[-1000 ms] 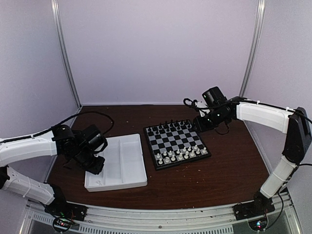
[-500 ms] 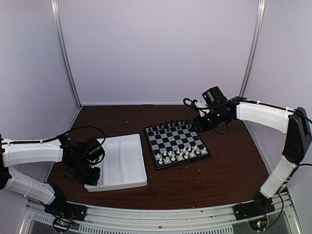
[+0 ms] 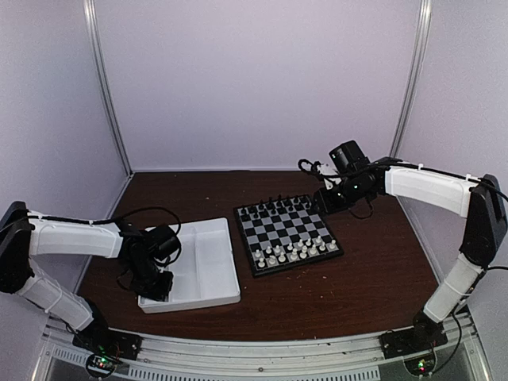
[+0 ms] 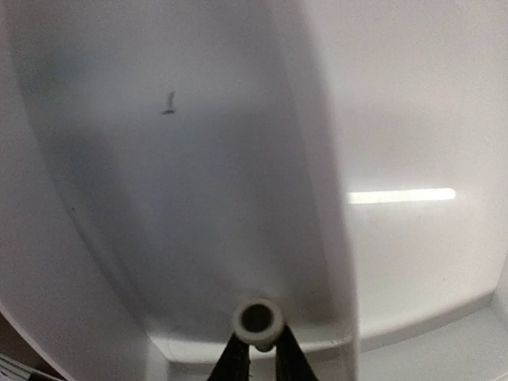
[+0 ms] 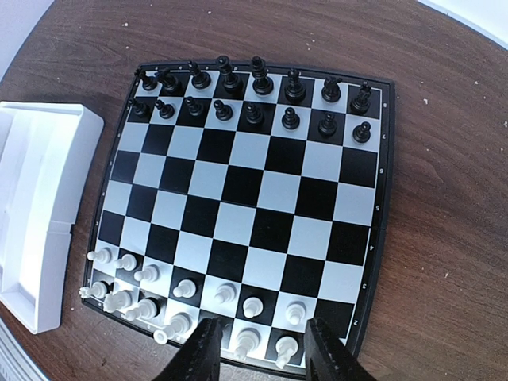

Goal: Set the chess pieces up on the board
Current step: Adjust the chess piece in the storage box.

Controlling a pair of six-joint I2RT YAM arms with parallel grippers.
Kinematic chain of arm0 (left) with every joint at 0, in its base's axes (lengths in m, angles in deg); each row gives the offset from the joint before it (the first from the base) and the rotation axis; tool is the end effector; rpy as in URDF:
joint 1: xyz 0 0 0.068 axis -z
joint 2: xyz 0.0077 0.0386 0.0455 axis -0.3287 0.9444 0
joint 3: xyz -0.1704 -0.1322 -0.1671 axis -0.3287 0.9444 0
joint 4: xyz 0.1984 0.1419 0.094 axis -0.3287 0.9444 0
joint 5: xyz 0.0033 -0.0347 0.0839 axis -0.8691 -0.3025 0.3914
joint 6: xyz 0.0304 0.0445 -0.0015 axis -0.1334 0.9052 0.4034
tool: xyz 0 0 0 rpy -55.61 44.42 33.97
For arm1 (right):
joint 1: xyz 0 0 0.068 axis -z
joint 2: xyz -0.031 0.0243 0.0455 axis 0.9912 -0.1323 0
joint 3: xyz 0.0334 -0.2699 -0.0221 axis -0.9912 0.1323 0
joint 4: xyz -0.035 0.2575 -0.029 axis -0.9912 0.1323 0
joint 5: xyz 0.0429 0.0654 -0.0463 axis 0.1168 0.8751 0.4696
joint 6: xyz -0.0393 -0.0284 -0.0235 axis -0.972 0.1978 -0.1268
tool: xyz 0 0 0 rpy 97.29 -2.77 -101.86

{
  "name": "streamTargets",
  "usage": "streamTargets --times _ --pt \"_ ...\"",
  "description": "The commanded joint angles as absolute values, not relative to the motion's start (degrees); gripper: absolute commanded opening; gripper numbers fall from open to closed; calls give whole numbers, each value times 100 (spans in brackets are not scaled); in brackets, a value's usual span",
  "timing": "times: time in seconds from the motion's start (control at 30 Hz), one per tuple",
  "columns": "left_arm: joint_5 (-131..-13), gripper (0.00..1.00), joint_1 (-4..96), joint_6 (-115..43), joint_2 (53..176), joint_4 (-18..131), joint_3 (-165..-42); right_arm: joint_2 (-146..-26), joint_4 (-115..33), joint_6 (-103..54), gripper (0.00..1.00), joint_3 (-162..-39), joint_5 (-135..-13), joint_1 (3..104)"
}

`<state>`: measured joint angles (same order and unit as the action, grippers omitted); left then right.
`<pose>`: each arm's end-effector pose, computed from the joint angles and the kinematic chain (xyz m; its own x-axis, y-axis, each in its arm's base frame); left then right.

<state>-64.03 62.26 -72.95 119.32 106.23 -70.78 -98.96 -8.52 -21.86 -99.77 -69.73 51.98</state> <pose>0.1490 -0.1392 0.1509 -0.9954 -0.0928 -0.0249 -0.0921 0.9953 -0.0290 0.3033 0.1867 0.2649 -0.7733 -0.2728 -0.5724 -0.4868 0.8338 0.2603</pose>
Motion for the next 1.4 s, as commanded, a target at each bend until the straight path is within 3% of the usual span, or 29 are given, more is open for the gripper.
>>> streamTargets --times 0.0,0.4,0.8,1.17,1.37 --pt "-6489 5 6156 -7204 12233 10354 -7062 -9805 -938 -2217 39 -9991 -6959 5199" --pt "-5462 3 6094 -7309 11229 10939 -7422 -9861 -922 -2210 39 -10092 -6903 5199" --pt "-6012 5 6094 -6909 10854 10863 -8313 -9846 -959 -2176 39 -10101 -6815 5199" --pt "-7446 5 6100 -6790 12258 9364 -8842 -9732 -1115 -2109 40 -9939 -6590 5111" --pt "-7437 5 6103 -6743 13144 9095 -9292 -9534 -1223 -2435 41 -9950 -6784 4408"
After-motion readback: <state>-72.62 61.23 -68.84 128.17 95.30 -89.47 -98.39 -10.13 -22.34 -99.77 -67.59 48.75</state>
